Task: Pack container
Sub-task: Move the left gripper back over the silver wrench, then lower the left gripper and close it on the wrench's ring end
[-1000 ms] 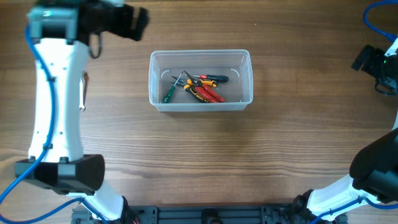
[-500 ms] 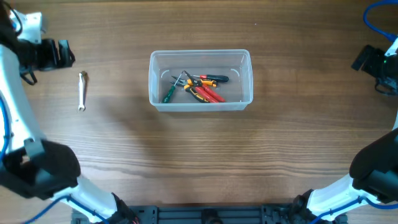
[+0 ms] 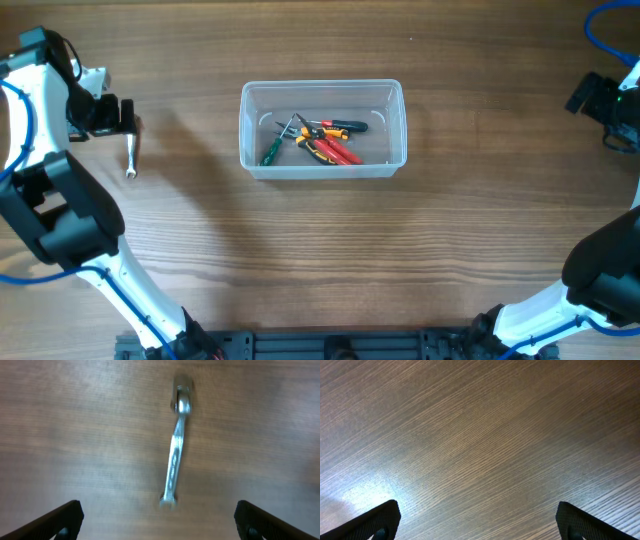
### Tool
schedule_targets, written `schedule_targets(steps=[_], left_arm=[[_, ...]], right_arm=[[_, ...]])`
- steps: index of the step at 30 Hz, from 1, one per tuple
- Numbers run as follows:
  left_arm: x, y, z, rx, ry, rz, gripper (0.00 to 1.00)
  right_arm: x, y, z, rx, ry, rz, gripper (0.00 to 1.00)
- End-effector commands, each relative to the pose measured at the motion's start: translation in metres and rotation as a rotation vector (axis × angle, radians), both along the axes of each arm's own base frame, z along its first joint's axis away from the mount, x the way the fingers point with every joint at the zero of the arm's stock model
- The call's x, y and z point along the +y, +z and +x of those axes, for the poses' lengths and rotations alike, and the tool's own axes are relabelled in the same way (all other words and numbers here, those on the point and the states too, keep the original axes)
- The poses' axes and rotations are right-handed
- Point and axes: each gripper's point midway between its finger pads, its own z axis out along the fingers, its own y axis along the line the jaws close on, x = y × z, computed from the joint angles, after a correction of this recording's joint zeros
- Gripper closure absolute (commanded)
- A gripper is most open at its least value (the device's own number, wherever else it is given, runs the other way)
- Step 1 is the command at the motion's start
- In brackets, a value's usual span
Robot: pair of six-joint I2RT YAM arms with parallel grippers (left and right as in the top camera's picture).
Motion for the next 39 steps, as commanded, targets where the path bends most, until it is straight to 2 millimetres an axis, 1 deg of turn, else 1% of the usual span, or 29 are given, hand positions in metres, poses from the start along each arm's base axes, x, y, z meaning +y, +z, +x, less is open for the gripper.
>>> schedule_targets(steps=[1, 3, 7, 11, 14, 15, 19, 22, 26, 28, 31, 39], left_arm=[[-0.006, -0.021, 0.009, 0.007, -0.047, -0.021, 0.00], [-0.004, -0.025, 0.012, 0.000, -0.053, -0.017, 0.00], [-0.005, -0.038, 0.014, 0.016, -0.120, -0.016, 0.00], [-0.004, -0.053, 0.014, 0.036, -0.120, -0.026, 0.00], [-0.002, -0.059, 0.021, 0.016, -0.116, -0.022, 0.00], [-0.001, -0.059, 0.026, -0.002, -0.118, -0.013, 0.00], [-0.003, -0.059, 0.035, -0.032, -0.127, -0.003, 0.01], [-0.013, -0.058, 0.045, -0.070, -0.147, -0.028, 0.02], [-0.023, -0.058, 0.052, -0.081, -0.172, -0.026, 0.03], [-0.027, -0.058, 0.053, -0.082, -0.180, -0.026, 0.04], [-0.029, -0.058, 0.051, -0.071, -0.181, -0.031, 0.08], [-0.026, -0.059, 0.044, -0.050, -0.170, -0.040, 0.08]], right_arm=[[0.002, -0.001, 0.002, -0.006, -0.010, 0.014, 0.00], [0.002, -0.001, 0.002, -0.005, -0.010, 0.014, 0.00], [0.002, -0.001, 0.002, -0.006, -0.010, 0.014, 0.00], [0.002, -0.001, 0.002, -0.006, -0.010, 0.014, 0.00], [0.002, -0.001, 0.002, -0.005, -0.009, 0.014, 0.00], [0.002, -0.001, 0.002, -0.006, -0.010, 0.014, 0.00], [0.002, -0.001, 0.002, -0.006, -0.010, 0.014, 0.00], [0.002, -0.001, 0.002, -0.006, -0.010, 0.014, 0.00], [0.002, -0.001, 0.002, -0.006, -0.010, 0.014, 0.00], [0.002, -0.001, 0.002, -0.005, -0.009, 0.014, 0.00], [0.002, -0.001, 0.002, -0.005, -0.010, 0.014, 0.00], [0.002, -0.001, 0.002, -0.005, -0.010, 0.014, 0.00]])
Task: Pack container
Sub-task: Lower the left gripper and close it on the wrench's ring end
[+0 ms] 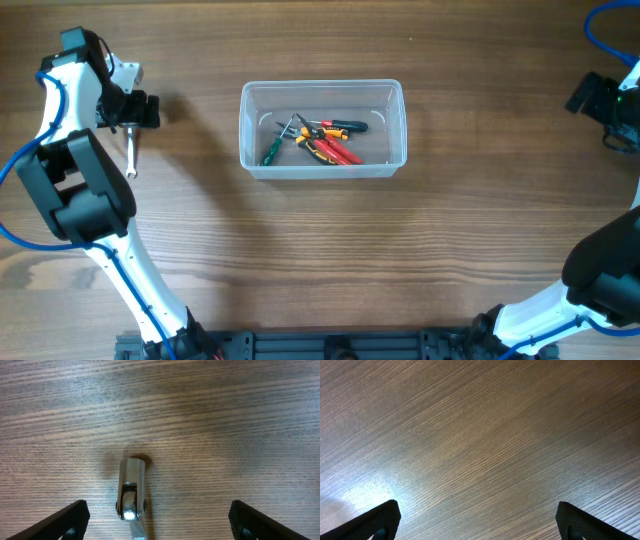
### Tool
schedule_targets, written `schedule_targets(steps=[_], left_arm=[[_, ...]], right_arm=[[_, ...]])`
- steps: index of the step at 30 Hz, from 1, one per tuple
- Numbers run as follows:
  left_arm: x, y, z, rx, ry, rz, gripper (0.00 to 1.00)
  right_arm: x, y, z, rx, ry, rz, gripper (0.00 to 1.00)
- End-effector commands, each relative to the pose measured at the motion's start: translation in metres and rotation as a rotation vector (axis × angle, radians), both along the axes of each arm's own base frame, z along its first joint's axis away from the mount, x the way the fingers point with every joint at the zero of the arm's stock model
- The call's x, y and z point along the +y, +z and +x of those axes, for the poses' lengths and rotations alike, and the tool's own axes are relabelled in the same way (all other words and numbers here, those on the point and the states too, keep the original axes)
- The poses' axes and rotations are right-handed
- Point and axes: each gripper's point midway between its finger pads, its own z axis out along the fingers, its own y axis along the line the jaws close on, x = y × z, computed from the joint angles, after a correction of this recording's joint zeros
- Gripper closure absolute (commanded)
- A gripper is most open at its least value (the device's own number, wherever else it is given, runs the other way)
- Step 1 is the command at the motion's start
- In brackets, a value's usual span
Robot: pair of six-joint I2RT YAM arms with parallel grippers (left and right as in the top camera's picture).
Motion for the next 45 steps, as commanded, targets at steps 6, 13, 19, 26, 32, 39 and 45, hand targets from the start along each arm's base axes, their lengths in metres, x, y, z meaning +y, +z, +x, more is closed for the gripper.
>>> schedule_targets(steps=[6, 13, 19, 26, 32, 39, 45], left_arm=[[-0.001, -0.008, -0.006, 0.027, -0.013, -0.027, 0.09], [0.003, -0.017, -0.015, 0.064, 0.002, -0.042, 0.10], [0.006, -0.017, -0.016, 0.063, 0.020, -0.043, 0.10], [0.007, -0.017, -0.017, 0.065, 0.076, -0.045, 0.10], [0.012, -0.017, -0.019, 0.077, 0.116, -0.017, 0.11], [0.016, -0.017, -0.023, 0.095, 0.142, 0.009, 0.12], [0.020, -0.017, -0.024, 0.097, 0.142, 0.028, 0.12]], right_arm=[[0.002, -0.001, 0.002, -0.006, -0.010, 0.014, 0.00], [0.002, -0.001, 0.002, -0.006, -0.009, 0.014, 0.00], [0.002, -0.001, 0.002, -0.006, -0.010, 0.014, 0.00], [0.002, -0.001, 0.002, -0.006, -0.009, 0.014, 0.00], [0.002, -0.001, 0.002, -0.006, -0.010, 0.014, 0.00], [0.002, -0.001, 0.002, -0.006, -0.009, 0.014, 0.00], [0.002, -0.001, 0.002, -0.006, -0.010, 0.014, 0.00]])
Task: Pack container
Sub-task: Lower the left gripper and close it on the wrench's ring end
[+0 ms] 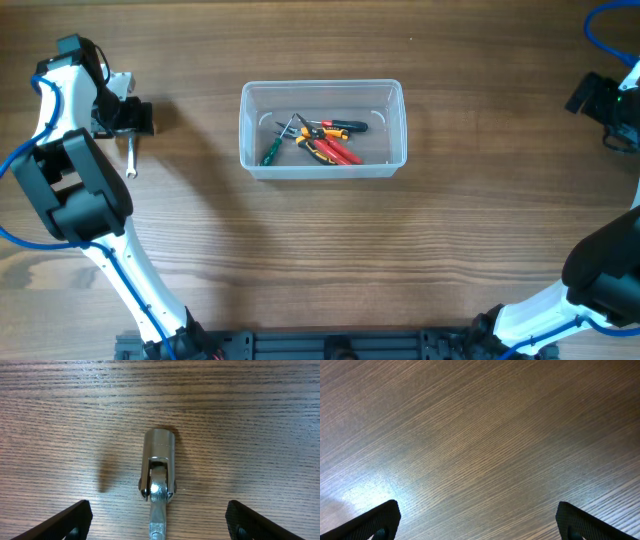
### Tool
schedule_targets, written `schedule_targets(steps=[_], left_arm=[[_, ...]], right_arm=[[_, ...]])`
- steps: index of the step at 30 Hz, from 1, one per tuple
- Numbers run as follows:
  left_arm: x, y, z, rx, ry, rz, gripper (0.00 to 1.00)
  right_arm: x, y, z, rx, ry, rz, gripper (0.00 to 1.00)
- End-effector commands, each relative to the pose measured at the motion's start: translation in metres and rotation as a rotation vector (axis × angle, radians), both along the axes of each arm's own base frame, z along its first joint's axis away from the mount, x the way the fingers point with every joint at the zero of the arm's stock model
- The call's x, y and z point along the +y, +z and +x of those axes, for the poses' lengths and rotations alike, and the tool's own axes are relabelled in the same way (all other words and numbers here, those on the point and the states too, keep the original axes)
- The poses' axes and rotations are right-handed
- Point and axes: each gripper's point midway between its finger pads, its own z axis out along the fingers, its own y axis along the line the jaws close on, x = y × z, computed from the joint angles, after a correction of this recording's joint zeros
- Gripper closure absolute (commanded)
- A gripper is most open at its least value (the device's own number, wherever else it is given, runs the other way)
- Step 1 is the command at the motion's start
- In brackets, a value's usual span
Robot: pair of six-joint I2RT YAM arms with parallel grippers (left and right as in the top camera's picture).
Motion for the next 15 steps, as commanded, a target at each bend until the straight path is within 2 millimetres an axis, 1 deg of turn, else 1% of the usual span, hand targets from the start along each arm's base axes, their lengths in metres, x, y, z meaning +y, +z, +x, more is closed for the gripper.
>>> schedule_targets(steps=[1, 15], left_arm=[[0.0065, -0.0083, -0.0059, 0.029, 0.029, 0.018, 0.12], [0.0053, -0.0083, -0.0051, 0.027, 0.022, 0.015, 0.12]], right_arm=[[0.0023, -0.0011, 0.0015, -0.006, -0.010, 0.014, 0.00], [0.0023, -0.0011, 0.0015, -0.006, -0.010, 0.014, 0.00]])
